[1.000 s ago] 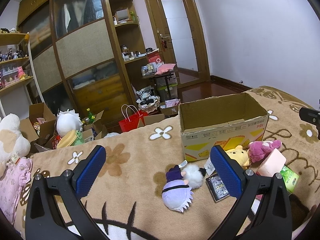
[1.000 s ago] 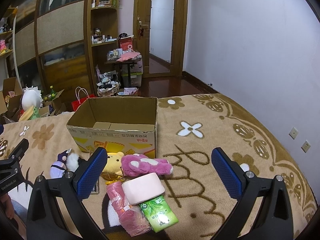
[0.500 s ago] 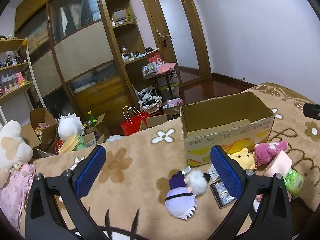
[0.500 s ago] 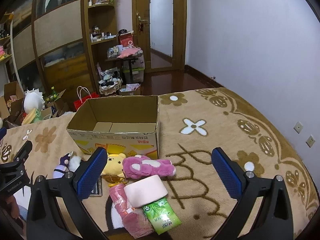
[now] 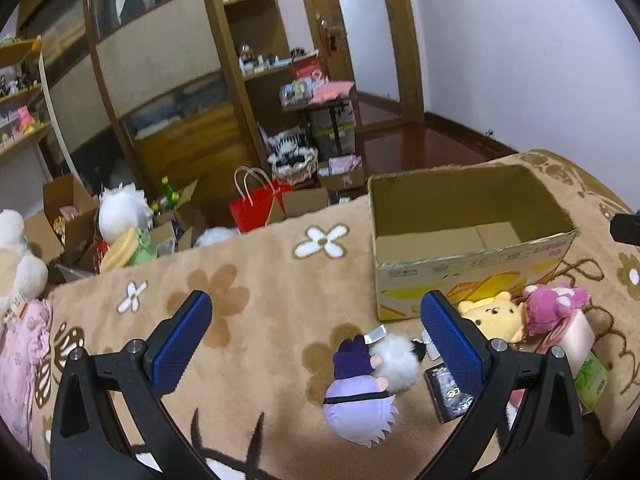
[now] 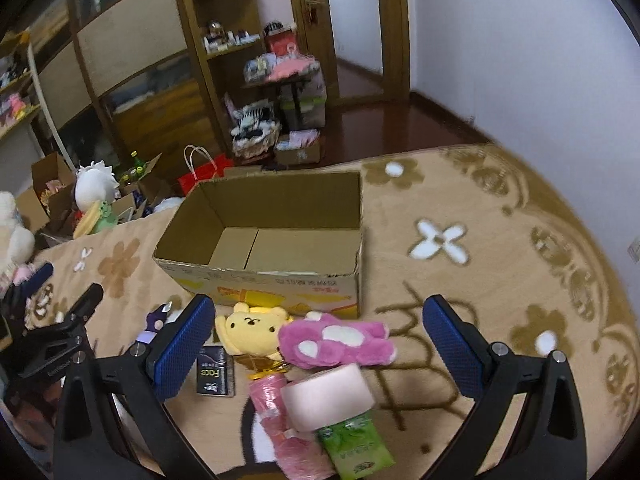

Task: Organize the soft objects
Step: 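Lower the left tool onto the purple-white plush doll while the right tool grasps the pink plush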

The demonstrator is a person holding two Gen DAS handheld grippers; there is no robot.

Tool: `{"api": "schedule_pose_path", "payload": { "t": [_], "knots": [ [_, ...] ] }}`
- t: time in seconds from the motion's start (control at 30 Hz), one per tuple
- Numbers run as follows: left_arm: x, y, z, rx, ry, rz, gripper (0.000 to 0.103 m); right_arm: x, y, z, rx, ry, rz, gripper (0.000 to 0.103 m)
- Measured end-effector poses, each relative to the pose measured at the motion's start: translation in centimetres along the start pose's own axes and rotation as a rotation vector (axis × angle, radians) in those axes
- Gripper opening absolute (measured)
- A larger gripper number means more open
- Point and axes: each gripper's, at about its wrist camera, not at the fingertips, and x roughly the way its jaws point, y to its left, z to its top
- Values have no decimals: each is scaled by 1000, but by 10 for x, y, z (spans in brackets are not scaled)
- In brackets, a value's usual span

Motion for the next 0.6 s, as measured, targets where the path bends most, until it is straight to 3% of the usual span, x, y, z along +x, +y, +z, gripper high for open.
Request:
{"api": "schedule_pose_path", "payload": {
  "t": [0.17,0.6],
  "knots": [
    [25,-1,-3,-8,72,9,103,35,-19,-3,58,89,47,103],
    [77,-11,-26,14,275,-38,103,93,-33,-23,-23,179,10,103]
  ]
}}
